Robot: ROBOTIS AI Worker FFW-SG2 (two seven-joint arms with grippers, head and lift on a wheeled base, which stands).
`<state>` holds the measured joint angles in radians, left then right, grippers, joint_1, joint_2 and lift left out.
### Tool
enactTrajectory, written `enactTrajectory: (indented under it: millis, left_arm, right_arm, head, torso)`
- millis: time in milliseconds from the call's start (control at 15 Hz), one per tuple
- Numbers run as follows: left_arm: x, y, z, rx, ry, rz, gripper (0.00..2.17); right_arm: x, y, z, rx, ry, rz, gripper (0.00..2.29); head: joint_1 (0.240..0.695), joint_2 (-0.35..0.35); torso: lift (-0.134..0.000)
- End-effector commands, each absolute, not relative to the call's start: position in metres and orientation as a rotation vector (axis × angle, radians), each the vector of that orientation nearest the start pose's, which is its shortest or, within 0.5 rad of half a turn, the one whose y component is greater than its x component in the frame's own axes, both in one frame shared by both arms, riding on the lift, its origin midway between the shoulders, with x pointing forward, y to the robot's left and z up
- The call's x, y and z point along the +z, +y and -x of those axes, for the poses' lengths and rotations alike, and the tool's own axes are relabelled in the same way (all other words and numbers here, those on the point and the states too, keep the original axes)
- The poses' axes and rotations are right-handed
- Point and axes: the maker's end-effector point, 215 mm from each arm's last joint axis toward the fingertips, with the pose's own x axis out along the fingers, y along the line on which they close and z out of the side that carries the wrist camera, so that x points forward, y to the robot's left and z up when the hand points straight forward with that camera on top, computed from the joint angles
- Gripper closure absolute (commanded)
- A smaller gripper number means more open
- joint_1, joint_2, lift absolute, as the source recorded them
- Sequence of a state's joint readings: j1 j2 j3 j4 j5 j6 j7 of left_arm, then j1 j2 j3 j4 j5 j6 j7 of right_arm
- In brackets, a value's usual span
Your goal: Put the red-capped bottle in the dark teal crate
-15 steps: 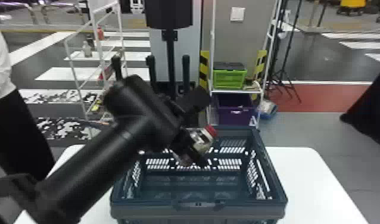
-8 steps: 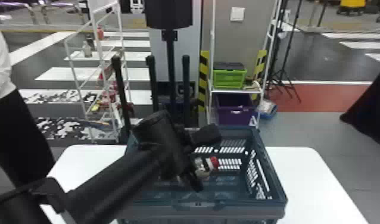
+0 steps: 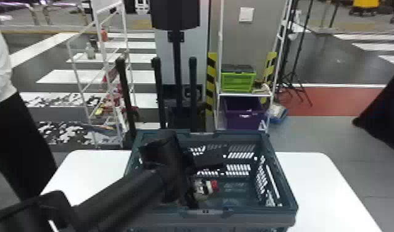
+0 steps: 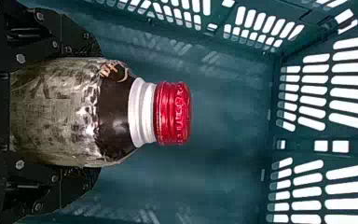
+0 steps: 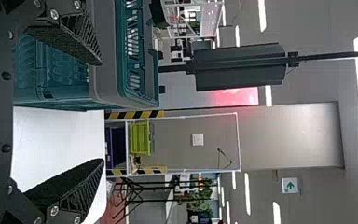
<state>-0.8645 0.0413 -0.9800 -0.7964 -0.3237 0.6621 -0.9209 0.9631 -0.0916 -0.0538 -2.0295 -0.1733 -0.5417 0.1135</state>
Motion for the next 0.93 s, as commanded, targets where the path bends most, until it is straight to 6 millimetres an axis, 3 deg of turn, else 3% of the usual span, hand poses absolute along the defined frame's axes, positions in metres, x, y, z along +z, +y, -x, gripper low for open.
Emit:
enactTrajectory:
  millis: [0, 67, 133, 200, 267, 533, 667, 867]
  left_arm:
    - [-0.495, 0.036, -0.587, -1.045, 0.945, -0.977, 2.06]
    - [-0.496, 0.035, -0.586, -1.045, 0.942, -0.977, 1.90]
    - [-0.496, 0.034, -0.587, -1.039, 0.934, -0.980, 1.37]
    - [-0.497, 0.033, -0.589, -1.022, 0.919, -0.984, 0.52]
    - [-0.497, 0.034, -0.593, -1.000, 0.906, -0.990, 0.02]
    - [-0.473, 0.035, -0.606, -0.938, 0.872, -0.966, 0.02]
    - [-0.438, 0.043, -0.620, -0.877, 0.842, -0.901, 0.03]
    - [-0.370, 0.071, -0.631, -0.744, 0.779, -0.685, 0.04]
  right_arm:
    - [-0.347, -0.251, -0.282, 0.073, -0.045, -0.053, 0.15]
    - [-0.347, -0.251, -0.282, 0.072, -0.045, -0.054, 0.15]
    - [-0.345, -0.251, -0.282, 0.071, -0.047, -0.055, 0.15]
    - [-0.345, -0.252, -0.281, 0.070, -0.047, -0.054, 0.15]
    - [-0.345, -0.252, -0.281, 0.070, -0.047, -0.054, 0.15]
    - [-0.346, -0.252, -0.281, 0.068, -0.044, -0.055, 0.15]
    - [-0.347, -0.252, -0.281, 0.068, -0.042, -0.055, 0.15]
    - [-0.348, -0.254, -0.280, 0.066, -0.041, -0.051, 0.15]
  head:
    - [0.499, 0.000]
    - [0.499, 0.000]
    - [0.499, 0.000]
    - [0.499, 0.000]
    - [0.499, 0.000]
    - [0.499, 0.000]
    - [0.499, 0.000]
    - [0.499, 0.000]
  torso:
    - [0.000]
    - [0.000]
    - [0.000]
    - [0.000]
    - [0.000]
    - [0.000]
    - [0.000]
    - [0.000]
